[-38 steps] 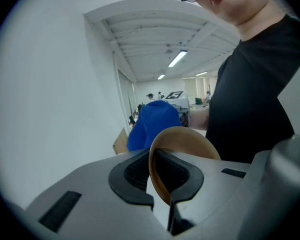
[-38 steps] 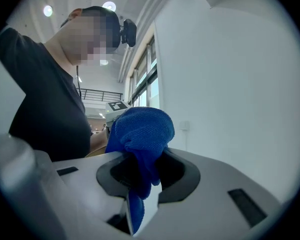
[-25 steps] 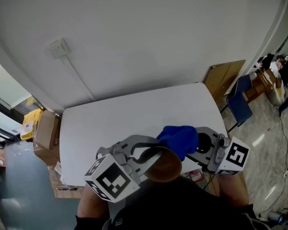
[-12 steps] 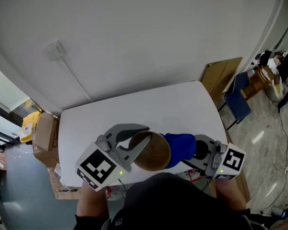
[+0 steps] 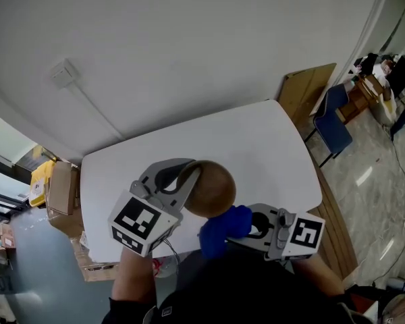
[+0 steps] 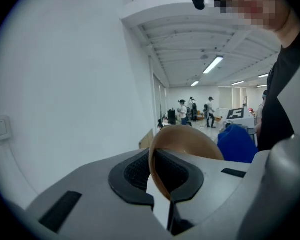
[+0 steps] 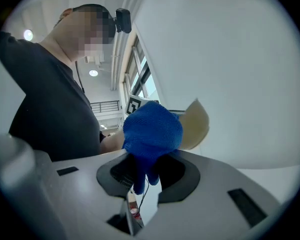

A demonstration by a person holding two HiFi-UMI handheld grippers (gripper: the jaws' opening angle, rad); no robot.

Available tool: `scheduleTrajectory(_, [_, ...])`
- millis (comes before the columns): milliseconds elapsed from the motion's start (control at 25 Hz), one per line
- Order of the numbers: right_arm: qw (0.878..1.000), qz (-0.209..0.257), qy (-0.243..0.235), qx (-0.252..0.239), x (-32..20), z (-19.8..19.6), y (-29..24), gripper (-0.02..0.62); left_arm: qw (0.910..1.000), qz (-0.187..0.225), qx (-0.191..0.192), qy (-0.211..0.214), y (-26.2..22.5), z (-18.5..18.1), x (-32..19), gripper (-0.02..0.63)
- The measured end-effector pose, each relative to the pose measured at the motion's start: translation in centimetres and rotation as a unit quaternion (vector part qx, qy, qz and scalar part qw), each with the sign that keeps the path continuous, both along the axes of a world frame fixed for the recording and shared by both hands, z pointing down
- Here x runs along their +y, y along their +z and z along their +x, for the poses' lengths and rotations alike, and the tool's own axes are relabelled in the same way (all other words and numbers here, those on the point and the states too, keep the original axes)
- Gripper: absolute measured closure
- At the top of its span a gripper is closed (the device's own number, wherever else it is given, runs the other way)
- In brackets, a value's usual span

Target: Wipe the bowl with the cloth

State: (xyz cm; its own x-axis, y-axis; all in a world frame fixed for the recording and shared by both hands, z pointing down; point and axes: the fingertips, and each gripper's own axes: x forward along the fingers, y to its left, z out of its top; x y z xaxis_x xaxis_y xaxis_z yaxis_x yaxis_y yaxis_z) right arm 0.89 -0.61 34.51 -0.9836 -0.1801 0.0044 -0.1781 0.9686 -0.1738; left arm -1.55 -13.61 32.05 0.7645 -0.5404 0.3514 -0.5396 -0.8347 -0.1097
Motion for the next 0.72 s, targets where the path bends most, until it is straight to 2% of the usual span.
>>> scheduleTrajectory(120, [0.999, -0.010, -0.003, -0.030, 0.4, 0.3, -0.8, 0.516, 0.9995, -0.023, 0.004, -0.021, 1.4, -1.1, -1.0, 0.586])
scheduleTrajectory(240, [0.999, -0.020, 0.013, -0.042, -0.1, 1.1, -0.8, 0.516, 0.9987, -0.044, 0.017, -0.019, 2.5, -1.0, -1.2, 0.586])
scheduleTrajectory(480, [0.992, -0.060, 0.091, -0.060, -3.1, 3.9, 0.2, 0.515, 0.9953, -0.085, 0.037, -0.029, 5.1, -1.1, -2.0, 0.586])
scheduleTrajectory(720, [0.971, -0.126, 0.188, -0.072, -6.4, 7.1, 3.4, 0.515, 0.9875, -0.143, 0.045, -0.049, 10.0, -1.2, -3.9, 0.586])
